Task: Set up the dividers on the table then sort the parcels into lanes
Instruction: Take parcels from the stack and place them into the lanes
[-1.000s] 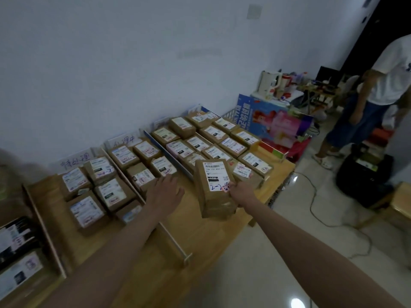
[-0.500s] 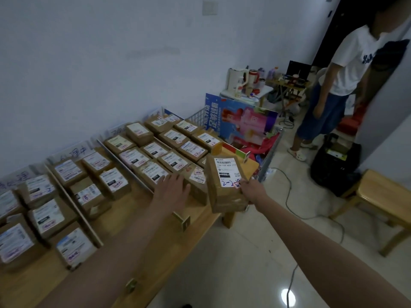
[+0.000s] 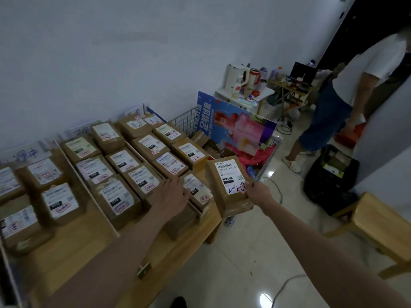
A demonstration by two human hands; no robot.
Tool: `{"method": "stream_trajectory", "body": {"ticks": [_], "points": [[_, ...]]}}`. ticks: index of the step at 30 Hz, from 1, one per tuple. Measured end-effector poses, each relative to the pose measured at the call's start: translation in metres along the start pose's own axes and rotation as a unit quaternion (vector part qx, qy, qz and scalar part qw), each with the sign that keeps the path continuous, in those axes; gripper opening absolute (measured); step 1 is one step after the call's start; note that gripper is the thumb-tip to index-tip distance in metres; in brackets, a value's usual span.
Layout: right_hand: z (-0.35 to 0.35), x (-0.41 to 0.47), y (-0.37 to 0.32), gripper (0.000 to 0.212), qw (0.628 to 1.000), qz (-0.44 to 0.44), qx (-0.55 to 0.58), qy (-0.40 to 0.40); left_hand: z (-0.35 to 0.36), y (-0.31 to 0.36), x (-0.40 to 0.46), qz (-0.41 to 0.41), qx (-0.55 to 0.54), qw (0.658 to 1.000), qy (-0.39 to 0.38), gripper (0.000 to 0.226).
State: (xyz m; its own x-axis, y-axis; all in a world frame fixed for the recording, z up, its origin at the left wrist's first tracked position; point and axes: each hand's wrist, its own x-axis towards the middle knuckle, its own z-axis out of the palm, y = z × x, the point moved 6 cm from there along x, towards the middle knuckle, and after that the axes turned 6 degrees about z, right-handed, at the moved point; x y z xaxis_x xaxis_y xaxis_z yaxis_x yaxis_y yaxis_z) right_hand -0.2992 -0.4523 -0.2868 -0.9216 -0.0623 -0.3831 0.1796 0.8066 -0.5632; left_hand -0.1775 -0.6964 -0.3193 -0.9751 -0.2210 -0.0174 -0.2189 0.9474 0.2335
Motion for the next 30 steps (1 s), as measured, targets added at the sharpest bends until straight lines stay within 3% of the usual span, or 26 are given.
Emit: {"method": "stream_trajectory", "body": {"ticks": [6,13,20,30], "points": [[-0.003,0.069,-0.016,0.040,0.997,-0.032,-0.060,-0.022,0.005,0.010,0.048,-0.012,-0.002,1.000,-0.018,0.050],[0.016,0.150,-0.027,0.027,0.989,-0.074,-0.108,-0.070,0.031,0.009,0.095,-0.086,-0.001,0.996,-0.030,0.049],[0.039,0.207,-0.036,0.031,0.971,-0.098,-0.156,-0.150,0.062,0.017,0.119,-0.162,-0.006,0.986,-0.046,0.050],[0.074,0.243,-0.041,0.036,0.950,-0.125,-0.175,-0.226,0.110,0.027,0.134,-0.196,0.023,0.967,-0.159,0.058]]}}
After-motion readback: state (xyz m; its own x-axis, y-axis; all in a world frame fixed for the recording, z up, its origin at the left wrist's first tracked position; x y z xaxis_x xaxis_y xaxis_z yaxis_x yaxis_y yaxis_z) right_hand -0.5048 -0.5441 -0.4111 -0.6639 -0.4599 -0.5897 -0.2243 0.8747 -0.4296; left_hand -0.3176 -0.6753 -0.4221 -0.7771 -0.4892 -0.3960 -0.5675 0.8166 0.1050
